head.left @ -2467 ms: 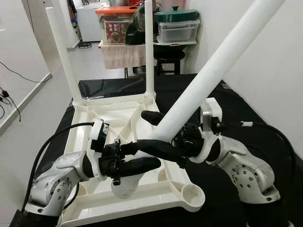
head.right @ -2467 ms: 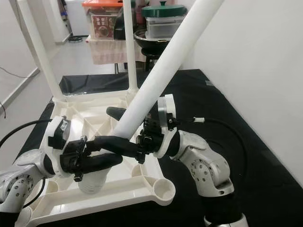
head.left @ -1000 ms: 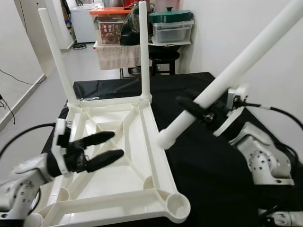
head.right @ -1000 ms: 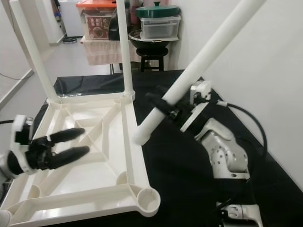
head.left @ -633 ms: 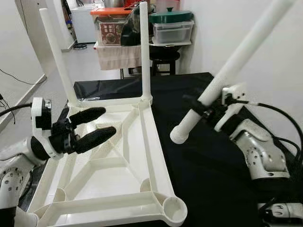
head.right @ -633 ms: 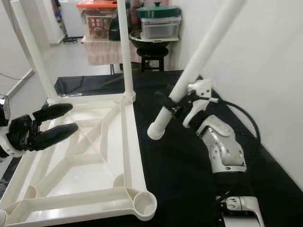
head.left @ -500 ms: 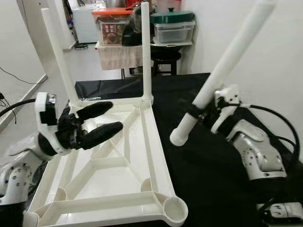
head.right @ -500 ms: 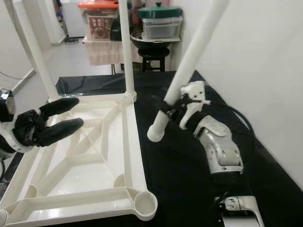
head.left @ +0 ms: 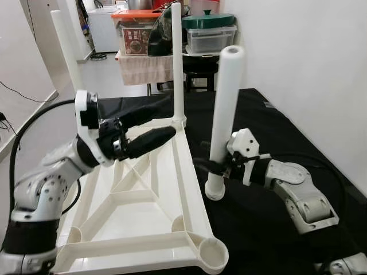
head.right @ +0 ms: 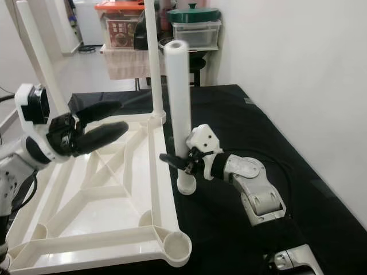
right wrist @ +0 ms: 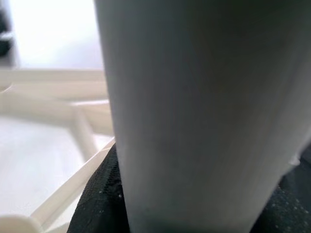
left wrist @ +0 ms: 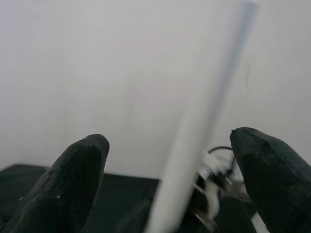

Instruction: Building children table

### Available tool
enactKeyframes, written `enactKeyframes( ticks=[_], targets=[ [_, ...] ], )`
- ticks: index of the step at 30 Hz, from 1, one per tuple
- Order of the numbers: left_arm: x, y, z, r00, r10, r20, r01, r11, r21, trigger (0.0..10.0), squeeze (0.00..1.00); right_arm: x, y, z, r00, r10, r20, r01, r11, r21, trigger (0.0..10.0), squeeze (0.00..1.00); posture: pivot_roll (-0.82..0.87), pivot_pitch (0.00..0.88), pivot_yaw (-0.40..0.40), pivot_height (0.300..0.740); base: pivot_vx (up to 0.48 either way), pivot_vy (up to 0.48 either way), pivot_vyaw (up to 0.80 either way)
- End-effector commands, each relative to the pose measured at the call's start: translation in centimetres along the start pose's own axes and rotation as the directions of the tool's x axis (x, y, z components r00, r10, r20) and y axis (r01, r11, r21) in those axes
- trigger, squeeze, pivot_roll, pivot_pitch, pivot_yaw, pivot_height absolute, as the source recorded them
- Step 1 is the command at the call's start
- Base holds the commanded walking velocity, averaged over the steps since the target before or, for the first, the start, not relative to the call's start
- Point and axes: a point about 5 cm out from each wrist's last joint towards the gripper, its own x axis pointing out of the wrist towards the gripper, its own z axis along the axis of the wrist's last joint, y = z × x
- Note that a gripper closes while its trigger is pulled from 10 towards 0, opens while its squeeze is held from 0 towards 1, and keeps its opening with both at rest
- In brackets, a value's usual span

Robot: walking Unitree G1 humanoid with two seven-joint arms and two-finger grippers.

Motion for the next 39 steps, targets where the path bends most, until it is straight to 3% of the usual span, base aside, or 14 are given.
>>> enactKeyframes(
  ticks=[1, 4, 8, 10, 14, 18, 23, 24, 29, 35, 36, 37, 39],
  targets=[
    [0.2, 0.1, -0.1, 1.000, -0.010, -0.002, 0.010, 1.000, -0.007, 10.0, 0.00, 0.2, 0.7, -0.1, 0.999, 0.048, -0.025, -0.049, 0.998, -0.029, 0.0, 0.00, 0.00, 0.000, 0.015, 0.740, 0.000, 0.000, 0.00],
    [0.4, 0.1, 0.1, 1.000, -0.024, -0.001, 0.024, 1.000, -0.003, 10.0, 0.00, 0.3, 0.9, 0.0, 0.997, 0.064, -0.034, -0.065, 0.997, -0.047, 0.0, 0.00, 0.00, 0.000, 0.016, 0.740, 0.000, 0.000, 0.00],
    [1.5, -0.5, 0.2, 0.991, -0.132, 0.001, 0.132, 0.991, -0.010, 10.0, 0.00, 1.4, 0.7, 0.8, 0.998, 0.049, -0.044, -0.053, 0.995, -0.082, 0.0, 0.00, -0.01, 0.000, 0.023, 0.740, 0.000, 0.000, 0.00],
    [2.2, -1.2, 0.2, 0.972, -0.234, -0.011, 0.234, 0.972, -0.018, 10.0, 0.00, 2.4, 0.0, 1.7, 1.000, 0.006, -0.027, -0.009, 0.996, -0.093, 0.0, 0.00, -0.01, 0.000, 0.025, 0.740, 0.000, 0.000, 0.00],
    [2.7, -1.2, 0.2, 0.965, -0.262, -0.023, 0.262, 0.965, 0.000, 10.0, 0.00, 2.8, -0.4, 2.2, 1.000, -0.005, -0.024, 0.003, 0.995, -0.101, 0.0, 0.00, -0.01, 0.000, 0.026, 0.740, 0.000, 0.000, 0.00],
    [3.5, -0.6, 0.6, 0.968, -0.250, -0.032, 0.252, 0.966, 0.055, 10.0, 0.00, 3.1, -0.9, 3.1, 1.000, -0.016, -0.023, 0.012, 0.989, -0.147, 0.0, 0.00, -0.01, 0.000, 0.028, 0.740, 0.000, 0.000, 0.00],
    [3.7, -0.4, 0.7, 0.970, -0.242, -0.033, 0.244, 0.967, 0.069, 10.0, 0.00, 3.1, -0.9, 3.2, 1.000, -0.015, -0.025, 0.011, 0.987, -0.159, 0.0, 0.00, -0.01, 0.000, 0.028, 0.740, 0.000, 0.000, 0.00],
    [4.1, 0.1, 1.2, 0.979, -0.203, -0.016, 0.204, 0.970, 0.129, 10.0, 0.00, 3.0, -1.0, 3.5, 0.999, -0.016, -0.052, 0.005, 0.976, -0.216, 0.0, 0.00, -0.01, 0.000, 0.029, 0.740, 0.000, 0.000, 0.00],
    [5.3, 0.7, 2.2, 0.986, -0.166, 0.028, 0.155, 0.961, 0.227, 10.0, 0.00, 3.0, -1.1, 4.3, 0.995, -0.014, -0.099, -0.019, 0.943, -0.331, 0.0, 0.00, -0.02, 0.000, 0.030, 0.740, 0.000, 0.000, 0.00],
    [6.0, 0.8, 2.4, 0.986, -0.165, 0.040, 0.150, 0.957, 0.248, 10.0, 0.00, 3.4, -0.7, 4.8, 0.995, 0.007, -0.098, -0.041, 0.934, -0.354, 0.0, 0.00, -0.02, 0.000, 0.031, 0.740, 0.000, 0.000, 0.00],
    [6.3, 0.9, 2.6, 0.984, -0.168, 0.056, 0.148, 0.955, 0.255, 3.7, 0.00, 3.7, -0.5, 5.0, 0.996, 0.018, -0.091, -0.050, 0.932, -0.360, 0.0, 0.00, -0.02, 0.000, 0.031, 0.740, 0.000, 0.000, 0.00],
    [6.7, 1.1, 2.8, 0.983, -0.169, 0.076, 0.143, 0.955, 0.261, 0.0, 0.00, 3.9, -0.4, 5.3, 0.996, 0.022, -0.081, -0.050, 0.930, -0.363, 0.0, 0.00, -0.02, 0.000, 0.034, 0.740, 0.000, 0.000, 0.00],
    [6.7, 1.1, 2.8, 0.983, -0.169, 0.076, 0.143, 0.955, 0.261, 0.0, 0.00, 3.9, -0.4, 5.3, 0.996, 0.022, -0.081, -0.050, 0.930, -0.363, 0.0, 0.00, -0.02, 0.000, 0.034, 0.740, 0.000, 0.000, 0.00]
  ],
)
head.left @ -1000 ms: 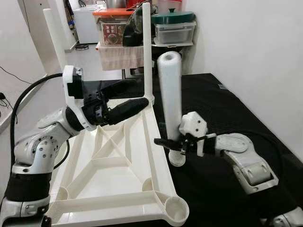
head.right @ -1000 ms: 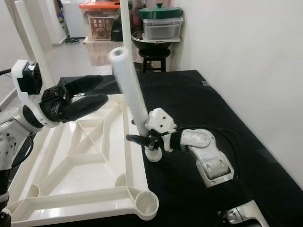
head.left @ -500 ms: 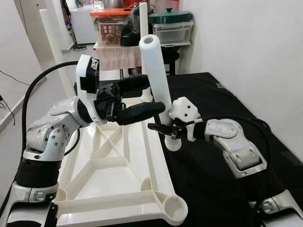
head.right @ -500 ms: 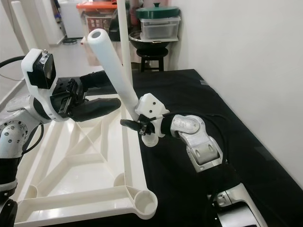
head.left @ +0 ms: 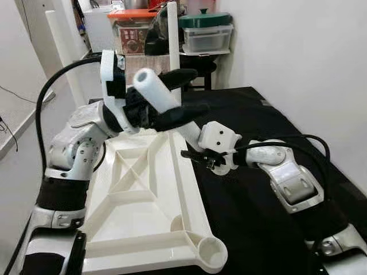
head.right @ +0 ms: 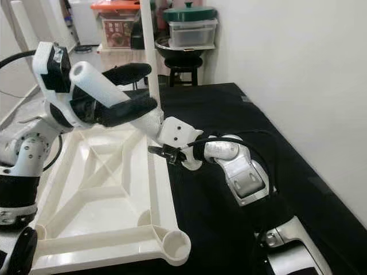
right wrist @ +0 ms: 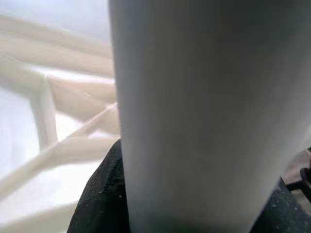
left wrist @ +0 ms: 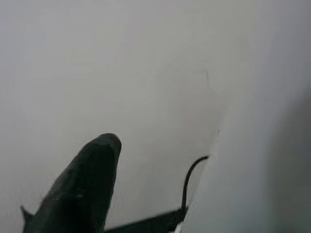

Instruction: Building children table

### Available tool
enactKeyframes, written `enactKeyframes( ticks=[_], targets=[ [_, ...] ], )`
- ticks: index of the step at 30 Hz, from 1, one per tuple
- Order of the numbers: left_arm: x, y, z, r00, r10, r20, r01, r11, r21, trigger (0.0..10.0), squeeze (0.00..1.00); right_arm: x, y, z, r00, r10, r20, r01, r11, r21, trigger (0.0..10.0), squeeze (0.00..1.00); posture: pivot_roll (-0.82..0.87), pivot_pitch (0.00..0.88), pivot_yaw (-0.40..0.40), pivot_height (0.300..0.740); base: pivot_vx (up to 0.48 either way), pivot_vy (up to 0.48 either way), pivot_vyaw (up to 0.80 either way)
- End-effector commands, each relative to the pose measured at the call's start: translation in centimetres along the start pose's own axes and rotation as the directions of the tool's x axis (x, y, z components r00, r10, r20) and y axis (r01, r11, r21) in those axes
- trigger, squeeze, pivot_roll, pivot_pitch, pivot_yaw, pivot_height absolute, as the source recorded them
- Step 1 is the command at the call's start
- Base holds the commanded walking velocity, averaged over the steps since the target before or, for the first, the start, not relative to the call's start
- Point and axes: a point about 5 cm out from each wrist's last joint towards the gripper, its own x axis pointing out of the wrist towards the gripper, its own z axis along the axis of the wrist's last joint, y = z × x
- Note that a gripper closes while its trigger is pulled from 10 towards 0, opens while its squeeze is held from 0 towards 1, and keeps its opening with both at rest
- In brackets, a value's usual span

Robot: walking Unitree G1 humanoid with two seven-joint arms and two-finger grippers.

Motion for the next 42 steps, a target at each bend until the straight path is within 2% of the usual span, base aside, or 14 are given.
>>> enactKeyframes(
  ticks=[1, 14, 15, 16, 18, 19, 20, 21, 25, 30, 31, 32, 33, 42],
  targets=[
    [0.3, 0.5, 0.3, 1.000, 0.019, 0.014, -0.019, 1.000, 0.022, 0.0, 0.00, 0.6, 0.0, 1.5, 0.999, 0.019, 0.046, -0.017, 0.998, -0.052, 0.0, 0.00, -0.02, 0.000, 0.034, 0.740, 0.000, 0.000, 0.00],
    [1.1, 1.3, 2.0, 0.997, 0.007, 0.076, -0.012, 0.997, 0.075, 0.0, 0.00, 0.8, -1.8, 2.0, 0.984, -0.140, 0.112, 0.135, 0.990, 0.050, 0.1, 0.00, -0.01, 0.000, 0.027, 0.740, 0.000, 0.000, 0.00],
    [1.2, 1.5, 2.5, 0.996, -0.007, 0.087, 0.001, 0.998, 0.068, 0.0, 0.00, 0.9, -1.9, 1.9, 0.982, -0.157, 0.109, 0.152, 0.987, 0.055, 8.9, 0.00, 0.00, 0.000, 0.026, 0.740, 0.000, 0.000, 0.00],
    [1.3, 1.5, 3.1, 0.994, -0.042, 0.104, 0.038, 0.999, 0.038, 0.0, 0.00, 1.0, -2.0, 1.7, 0.978, -0.175, 0.110, 0.167, 0.983, 0.078, 10.0, 0.00, 0.00, 0.000, 0.025, 0.740, 0.000, 0.000, 0.00],
    [1.4, 1.6, 3.5, 0.990, -0.070, 0.121, 0.068, 0.997, 0.023, 0.0, 0.00, 1.0, -2.0, 1.6, 0.976, -0.188, 0.110, 0.178, 0.979, 0.094, 10.0, 0.00, 0.00, 0.000, 0.024, 0.740, 0.000, 0.000, 0.00],
    [1.6, 1.6, 4.1, 0.986, -0.097, 0.138, 0.098, 0.995, 0.002, 0.0, 0.00, 1.1, -2.0, 1.5, 0.974, -0.201, 0.109, 0.188, 0.975, 0.115, 10.0, 0.67, 0.00, 0.000, 0.024, 0.740, 0.000, 0.000, 0.00],
    [1.6, 1.6, 4.1, 0.986, -0.097, 0.138, 0.098, 0.995, 0.002, 0.0, 0.00, 1.1, -2.0, 1.5, 0.974, -0.201, 0.109, 0.188, 0.975, 0.115, 10.0, 0.67, 0.00, 0.000, 0.024, 0.740, 0.000, 0.000, 0.00],
    [1.7, 1.6, 4.6, 0.980, -0.133, 0.148, 0.137, 0.991, -0.010, 0.0, 0.00, 1.3, -1.8, 1.3, 0.976, -0.190, 0.107, 0.176, 0.976, 0.129, 10.0, 1.00, 0.00, 0.000, 0.021, 0.740, 0.000, 0.000, 0.00],
    [2.3, 1.2, 5.4, 0.958, -0.240, 0.158, 0.250, 0.967, -0.049, 0.0, 0.00, 1.9, -1.1, 0.6, 0.979, -0.186, 0.087, 0.174, 0.976, 0.132, 10.0, 1.00, 0.01, 0.000, 0.018, 0.740, 0.000, 0.000, 0.00],
    [2.5, 0.9, 5.4, 0.938, -0.318, 0.136, 0.330, 0.941, -0.073, 0.0, 0.00, 2.4, -0.4, -0.1, 0.981, -0.180, 0.067, 0.170, 0.976, 0.136, 10.0, 1.00, 0.01, 0.000, 0.017, 0.740, 0.000, 0.000, 0.00],
    [2.7, 0.7, 5.5, 0.928, -0.350, 0.129, 0.362, 0.929, -0.084, 0.0, 0.00, 2.7, -0.1, -0.5, 0.983, -0.178, 0.047, 0.169, 0.975, 0.145, 10.0, 0.92, 0.01, 0.000, 0.019, 0.740, 0.000, 0.000, 0.00],
    [2.7, 0.7, 5.5, 0.928, -0.350, 0.129, 0.362, 0.929, -0.084, 0.0, 0.00, 2.7, -0.1, -0.5, 0.983, -0.178, 0.047, 0.169, 0.975, 0.145, 10.0, 0.92, 0.01, 0.000, 0.019, 0.740, 0.000, 0.000, 0.00],
    [2.8, 0.7, 5.5, 0.918, -0.376, 0.127, 0.388, 0.917, -0.094, 0.0, 0.00, 2.9, 0.1, -1.0, 0.984, -0.177, 0.026, 0.171, 0.973, 0.157, 10.0, 0.00, 0.01, 0.000, 0.019, 0.740, 0.000, 0.000, 0.00],
    [3.3, 0.6, 5.7, 0.898, -0.413, 0.151, 0.431, 0.894, -0.122, 0.0, 0.00, 3.8, 0.7, -2.9, 0.978, -0.203, -0.038, 0.206, 0.945, 0.254, 10.0, 0.00, 0.01, 0.000, 0.018, 0.740, 0.000, 0.000, 0.00]
  ],
)
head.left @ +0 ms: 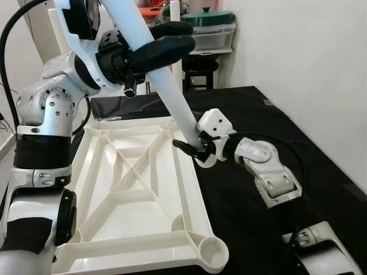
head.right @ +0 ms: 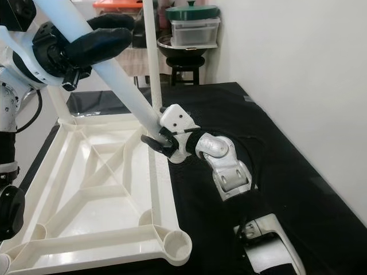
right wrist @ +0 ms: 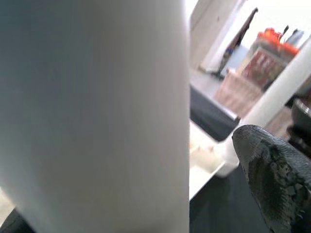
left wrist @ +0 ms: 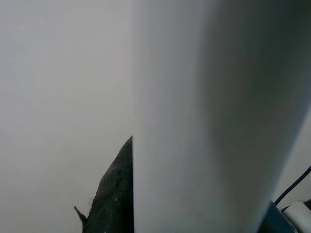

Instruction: Building children table

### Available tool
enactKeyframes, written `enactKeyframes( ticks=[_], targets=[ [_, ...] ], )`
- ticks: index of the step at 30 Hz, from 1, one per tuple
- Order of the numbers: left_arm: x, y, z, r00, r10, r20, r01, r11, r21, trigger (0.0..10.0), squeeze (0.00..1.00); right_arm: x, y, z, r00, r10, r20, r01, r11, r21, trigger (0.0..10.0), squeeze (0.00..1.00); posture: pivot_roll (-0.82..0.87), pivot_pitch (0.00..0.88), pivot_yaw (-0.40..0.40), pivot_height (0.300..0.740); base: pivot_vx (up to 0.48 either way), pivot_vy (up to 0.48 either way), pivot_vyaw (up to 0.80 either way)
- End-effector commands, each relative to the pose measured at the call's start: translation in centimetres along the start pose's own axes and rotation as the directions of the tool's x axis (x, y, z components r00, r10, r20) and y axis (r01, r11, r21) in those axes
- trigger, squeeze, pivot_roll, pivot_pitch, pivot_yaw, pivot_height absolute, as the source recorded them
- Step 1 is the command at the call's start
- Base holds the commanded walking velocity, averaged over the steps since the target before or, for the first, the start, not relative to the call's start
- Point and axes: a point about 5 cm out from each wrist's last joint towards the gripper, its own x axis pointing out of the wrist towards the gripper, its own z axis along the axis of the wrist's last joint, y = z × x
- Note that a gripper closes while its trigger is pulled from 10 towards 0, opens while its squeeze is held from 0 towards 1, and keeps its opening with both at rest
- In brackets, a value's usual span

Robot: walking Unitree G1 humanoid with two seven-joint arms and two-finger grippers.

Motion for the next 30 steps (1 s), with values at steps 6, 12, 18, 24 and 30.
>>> enactKeyframes(
  ticks=[6, 12, 18, 24, 30],
  targets=[
    [3.0, -1.2, 0.5, 0.962, -0.229, 0.150, 0.241, 0.969, -0.062, 0.0, 0.00, 1.3, 1.5, -1.8, 0.998, -0.016, -0.059, 0.021, 0.996, 0.082, 10.0, 0.00, 0.01, 0.000, 0.007, 0.740, 0.000, 0.000, 0.00],
    [3.6, -1.5, 0.5, 0.953, -0.248, 0.173, 0.262, 0.963, -0.066, 0.0, 0.00, 1.9, 1.8, -1.6, 0.999, -0.041, 0.000, 0.041, 0.990, 0.133, 10.0, 0.00, 0.02, 0.000, 0.018, 0.740, 0.000, 0.000, 0.00],
    [3.9, -1.6, 0.5, 0.950, -0.259, 0.177, 0.274, 0.959, -0.071, 0.0, 0.00, 2.2, 1.7, -0.9, 0.996, -0.066, 0.062, 0.055, 0.987, 0.152, 0.0, 0.00, 0.01, 0.000, 0.022, 0.740, 0.000, 0.000, 0.00],
    [4.3, -1.6, 0.5, 0.947, -0.260, 0.188, 0.278, 0.958, -0.075, 0.0, 0.00, 2.2, 1.4, 0.8, 0.974, -0.087, 0.209, 0.046, 0.980, 0.193, 0.0, 0.00, 0.01, 0.000, 0.024, 0.740, 0.000, 0.000, 0.00],
    [4.3, -1.5, 0.3, 0.948, -0.248, 0.198, 0.268, 0.960, -0.084, 0.0, 0.00, 2.3, 1.8, 1.7, 0.953, -0.065, 0.296, 0.008, 0.982, 0.191, 0.0, 0.00, 0.01, 0.000, 0.025, 0.740, 0.000, 0.000, 0.00]
  ],
)
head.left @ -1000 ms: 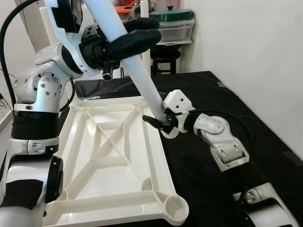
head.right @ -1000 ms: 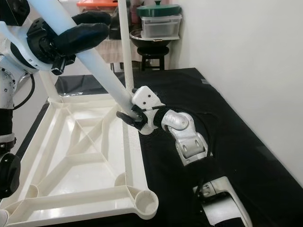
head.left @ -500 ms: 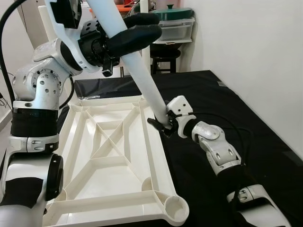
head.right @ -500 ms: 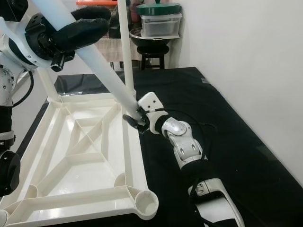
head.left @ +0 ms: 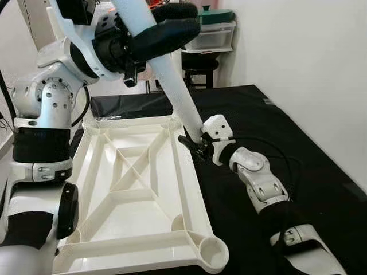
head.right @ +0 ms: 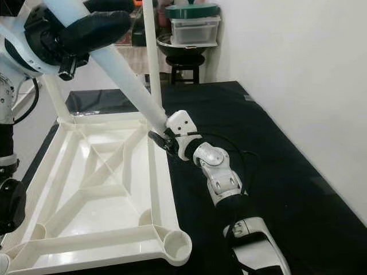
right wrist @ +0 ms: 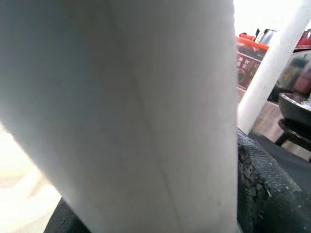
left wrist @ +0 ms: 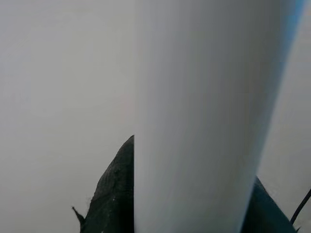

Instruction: Building children table

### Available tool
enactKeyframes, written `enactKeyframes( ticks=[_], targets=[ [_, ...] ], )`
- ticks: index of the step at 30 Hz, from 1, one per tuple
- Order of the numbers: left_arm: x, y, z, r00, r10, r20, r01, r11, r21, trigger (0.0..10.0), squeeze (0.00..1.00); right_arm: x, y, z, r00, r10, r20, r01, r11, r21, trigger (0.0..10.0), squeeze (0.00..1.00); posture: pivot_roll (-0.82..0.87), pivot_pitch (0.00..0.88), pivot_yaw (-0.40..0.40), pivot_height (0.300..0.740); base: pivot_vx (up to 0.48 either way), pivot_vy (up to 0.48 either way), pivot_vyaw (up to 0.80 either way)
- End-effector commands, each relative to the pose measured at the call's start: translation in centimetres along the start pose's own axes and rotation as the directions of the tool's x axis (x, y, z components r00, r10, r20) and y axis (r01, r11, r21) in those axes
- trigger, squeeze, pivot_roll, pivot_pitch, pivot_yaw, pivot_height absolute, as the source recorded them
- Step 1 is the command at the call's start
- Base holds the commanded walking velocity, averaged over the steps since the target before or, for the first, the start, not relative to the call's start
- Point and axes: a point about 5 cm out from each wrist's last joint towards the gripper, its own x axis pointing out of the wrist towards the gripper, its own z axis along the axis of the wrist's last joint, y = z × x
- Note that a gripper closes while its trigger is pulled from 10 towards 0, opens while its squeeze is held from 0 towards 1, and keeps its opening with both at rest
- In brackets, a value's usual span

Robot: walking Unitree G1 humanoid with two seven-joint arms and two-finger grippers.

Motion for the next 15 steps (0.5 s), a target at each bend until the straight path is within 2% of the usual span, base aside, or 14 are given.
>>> enactKeyframes(
  ticks=[1, 6, 7, 8, 11, 12, 13, 15],
  targets=[
    [2.4, -1.1, -1.2, 0.968, -0.177, 0.179, 0.201, 0.972, -0.125, 0.0, 0.00, 1.6, 1.9, 2.7, 0.983, 0.064, 0.174, -0.074, 0.996, 0.055, 0.0, 0.00, 0.01, 0.000, 0.025, 0.740, 0.000, 0.000, 0.00],
    [1.9, -0.7, -1.7, 0.977, -0.128, 0.168, 0.153, 0.978, -0.141, 0.0, 0.00, 1.7, 2.0, 2.7, 0.979, 0.065, 0.191, -0.076, 0.996, 0.054, 0.0, 0.00, 0.01, 0.000, 0.026, 0.740, 0.000, 0.000, 0.00],
    [1.7, -0.5, -1.8, 0.982, -0.098, 0.164, 0.121, 0.982, -0.141, 7.2, 0.01, 1.6, 2.0, 2.6, 0.980, 0.064, 0.189, -0.075, 0.996, 0.054, 0.0, 0.00, 0.01, 0.000, 0.027, 0.740, 0.000, 0.000, 0.00],
    [1.5, -0.4, -1.9, 0.985, -0.070, 0.160, 0.092, 0.986, -0.136, 10.0, 1.00, 1.6, 2.0, 2.4, 0.982, 0.057, 0.183, -0.068, 0.996, 0.056, 0.0, 0.00, 0.01, 0.000, 0.028, 0.740, 0.000, 0.000, 0.00],
    [1.4, -0.3, -2.0, 0.986, -0.054, 0.157, 0.075, 0.989, -0.131, 10.0, 1.00, 1.6, 2.0, 2.3, 0.983, 0.052, 0.179, -0.063, 0.996, 0.057, 0.0, 0.00, 0.01, 0.000, 0.028, 0.740, 0.000, 0.000, 0.00],
    [0.8, 0.2, -1.9, 0.985, 0.048, 0.167, -0.030, 0.994, -0.106, 10.0, 1.00, 1.3, 0.8, 2.0, 0.985, -0.036, 0.168, 0.017, 0.993, 0.114, 0.0, 0.00, 0.01, 0.000, 0.029, 0.740, 0.000, 0.000, 0.00],
    [0.8, 0.2, -1.9, 0.985, 0.048, 0.167, -0.030, 0.994, -0.106, 10.0, 1.00, 1.3, 0.8, 2.0, 0.985, -0.036, 0.168, 0.017, 0.993, 0.114, 0.0, 0.00, 0.01, 0.000, 0.029, 0.740, 0.000, 0.000, 0.00],
    [0.1, 0.6, -1.8, 0.975, 0.132, 0.179, -0.117, 0.989, -0.090, 10.0, 1.00, 1.1, -0.3, 1.9, 0.978, -0.115, 0.171, 0.084, 0.981, 0.176, 0.0, 0.00, 0.01, 0.000, 0.030, 0.740, 0.000, 0.000, 0.00]
  ],
)
